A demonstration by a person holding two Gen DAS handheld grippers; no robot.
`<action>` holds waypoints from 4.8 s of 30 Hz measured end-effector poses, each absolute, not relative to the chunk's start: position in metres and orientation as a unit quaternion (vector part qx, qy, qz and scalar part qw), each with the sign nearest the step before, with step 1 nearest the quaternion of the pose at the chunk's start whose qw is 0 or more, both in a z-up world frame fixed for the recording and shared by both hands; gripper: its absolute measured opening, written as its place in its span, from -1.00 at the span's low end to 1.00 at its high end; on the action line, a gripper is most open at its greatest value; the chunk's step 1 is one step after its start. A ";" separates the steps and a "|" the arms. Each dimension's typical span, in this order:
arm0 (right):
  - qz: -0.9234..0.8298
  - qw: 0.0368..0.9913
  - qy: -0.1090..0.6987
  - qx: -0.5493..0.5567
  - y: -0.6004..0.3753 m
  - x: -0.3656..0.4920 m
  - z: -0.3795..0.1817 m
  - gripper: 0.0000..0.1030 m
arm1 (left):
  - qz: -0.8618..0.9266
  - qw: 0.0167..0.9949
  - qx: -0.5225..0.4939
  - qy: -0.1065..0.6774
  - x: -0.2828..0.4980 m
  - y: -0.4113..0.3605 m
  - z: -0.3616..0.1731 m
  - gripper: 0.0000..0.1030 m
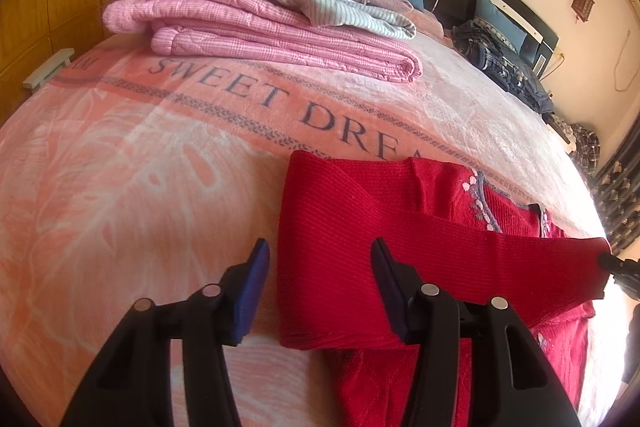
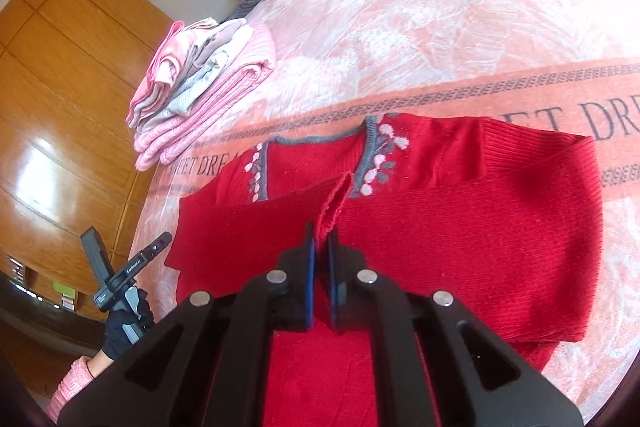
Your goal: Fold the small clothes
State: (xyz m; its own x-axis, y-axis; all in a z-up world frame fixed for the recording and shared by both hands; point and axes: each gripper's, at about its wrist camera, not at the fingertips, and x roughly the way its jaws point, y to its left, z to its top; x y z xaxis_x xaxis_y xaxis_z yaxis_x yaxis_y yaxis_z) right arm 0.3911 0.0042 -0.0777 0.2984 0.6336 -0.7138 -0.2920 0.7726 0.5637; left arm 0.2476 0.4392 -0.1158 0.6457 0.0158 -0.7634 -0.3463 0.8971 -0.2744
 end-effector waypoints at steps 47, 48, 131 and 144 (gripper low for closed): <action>0.206 0.773 0.589 0.117 -0.048 0.335 -0.141 -0.49 | 0.039 0.860 -0.146 0.488 0.227 0.368 -0.126 0.32; 0.206 0.767 0.598 0.105 -0.048 0.323 -0.143 -0.48 | 0.043 0.853 -0.142 0.500 0.217 0.366 -0.127 0.34; 0.280 0.708 0.633 0.140 -0.111 0.054 -0.098 -0.91 | -0.146 0.707 -0.369 0.585 -0.042 0.351 -0.129 -0.87; 0.241 0.739 0.591 0.215 -0.118 0.117 -0.057 -0.92 | -0.117 0.741 -0.404 0.523 0.013 0.368 -0.090 -0.88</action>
